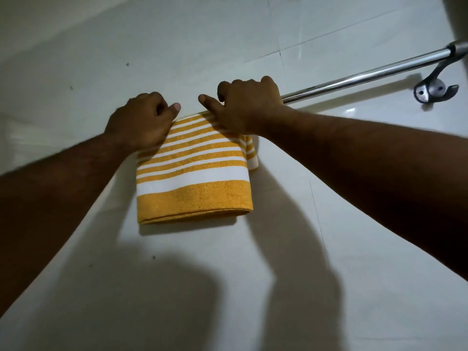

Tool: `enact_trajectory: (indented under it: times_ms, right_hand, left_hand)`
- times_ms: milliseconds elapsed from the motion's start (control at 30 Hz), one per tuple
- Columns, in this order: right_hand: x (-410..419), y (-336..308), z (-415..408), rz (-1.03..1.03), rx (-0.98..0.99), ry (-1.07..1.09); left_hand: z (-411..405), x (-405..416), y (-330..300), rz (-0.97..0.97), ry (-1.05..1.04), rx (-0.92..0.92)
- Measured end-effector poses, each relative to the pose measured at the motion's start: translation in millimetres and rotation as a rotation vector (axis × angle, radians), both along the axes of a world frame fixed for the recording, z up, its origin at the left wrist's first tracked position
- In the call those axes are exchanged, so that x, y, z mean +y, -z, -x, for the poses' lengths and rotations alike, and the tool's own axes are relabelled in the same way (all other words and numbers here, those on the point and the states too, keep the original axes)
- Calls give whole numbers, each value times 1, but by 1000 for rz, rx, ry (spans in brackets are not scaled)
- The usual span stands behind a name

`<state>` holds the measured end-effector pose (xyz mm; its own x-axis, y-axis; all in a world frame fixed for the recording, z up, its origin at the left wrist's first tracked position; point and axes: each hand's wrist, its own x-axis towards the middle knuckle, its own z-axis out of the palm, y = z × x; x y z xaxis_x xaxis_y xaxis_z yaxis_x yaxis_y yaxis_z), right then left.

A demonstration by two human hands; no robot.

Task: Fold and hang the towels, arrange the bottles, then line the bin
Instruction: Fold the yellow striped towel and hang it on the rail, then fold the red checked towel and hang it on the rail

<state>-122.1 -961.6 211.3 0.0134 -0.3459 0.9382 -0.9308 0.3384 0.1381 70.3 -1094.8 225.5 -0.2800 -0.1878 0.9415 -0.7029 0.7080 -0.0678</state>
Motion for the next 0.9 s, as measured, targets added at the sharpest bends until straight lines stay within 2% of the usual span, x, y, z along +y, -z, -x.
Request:
enact_trajectory:
  times_ms: [200,433,567,800,900]
  right_hand:
    - [-5,4,-6,12,148,-66]
    - [-1,36,-28,56,279,-365]
    - [10,72,-65,57,356,-623]
    - [55,143,-164,-160,202,-1151]
    - [81,179,-210,-286,124,-1374]
  left_hand:
    - [-11,36,15,32,-92,57]
    - [-47,90,70,-57,-316,161]
    - [-76,142,117,-140,-508,174]
    - [-136,275,186,-402,-936,84]
    - [-156,342,206,-482,-1071,119]
